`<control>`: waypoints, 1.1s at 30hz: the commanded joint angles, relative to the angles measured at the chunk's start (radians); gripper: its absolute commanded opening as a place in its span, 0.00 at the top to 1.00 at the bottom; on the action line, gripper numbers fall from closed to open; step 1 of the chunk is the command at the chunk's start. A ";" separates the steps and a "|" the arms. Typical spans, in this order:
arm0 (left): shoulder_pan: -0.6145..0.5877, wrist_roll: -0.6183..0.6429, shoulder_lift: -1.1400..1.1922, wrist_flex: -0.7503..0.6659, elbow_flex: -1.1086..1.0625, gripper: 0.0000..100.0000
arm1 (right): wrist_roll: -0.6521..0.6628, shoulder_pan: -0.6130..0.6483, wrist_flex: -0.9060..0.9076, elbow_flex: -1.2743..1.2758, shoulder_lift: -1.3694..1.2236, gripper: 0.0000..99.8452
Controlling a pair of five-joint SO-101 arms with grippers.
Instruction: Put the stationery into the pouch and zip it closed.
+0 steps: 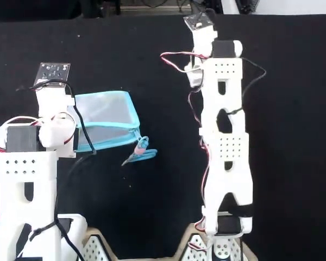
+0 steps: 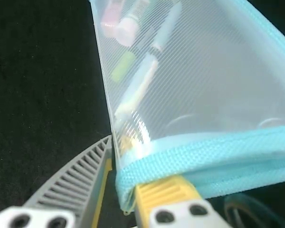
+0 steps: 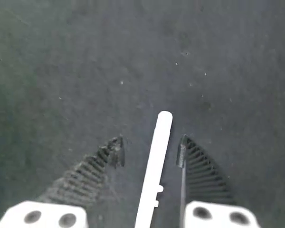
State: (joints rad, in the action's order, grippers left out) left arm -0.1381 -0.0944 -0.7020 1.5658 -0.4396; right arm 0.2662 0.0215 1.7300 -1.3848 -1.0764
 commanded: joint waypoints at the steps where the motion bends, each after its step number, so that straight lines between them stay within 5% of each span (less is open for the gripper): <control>1: 0.012 0.003 0.009 0.000 -0.015 0.97 | 0.012 -0.048 0.031 -0.022 0.018 0.82; 24: 0.012 0.003 0.009 0.006 -0.012 0.97 | 0.015 -0.041 -0.118 0.039 -0.131 0.82; 29: 0.010 0.003 0.008 0.008 -0.008 0.97 | 0.080 -0.037 -0.120 0.047 -0.134 0.99; 33: 0.010 0.003 0.008 0.008 -0.008 0.97 | 0.112 -0.035 -0.115 0.041 -0.153 0.92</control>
State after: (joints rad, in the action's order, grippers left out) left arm -0.1320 -0.0944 -0.7020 1.5658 -0.4411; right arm 0.3537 -0.0123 1.6256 -1.3311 -1.2298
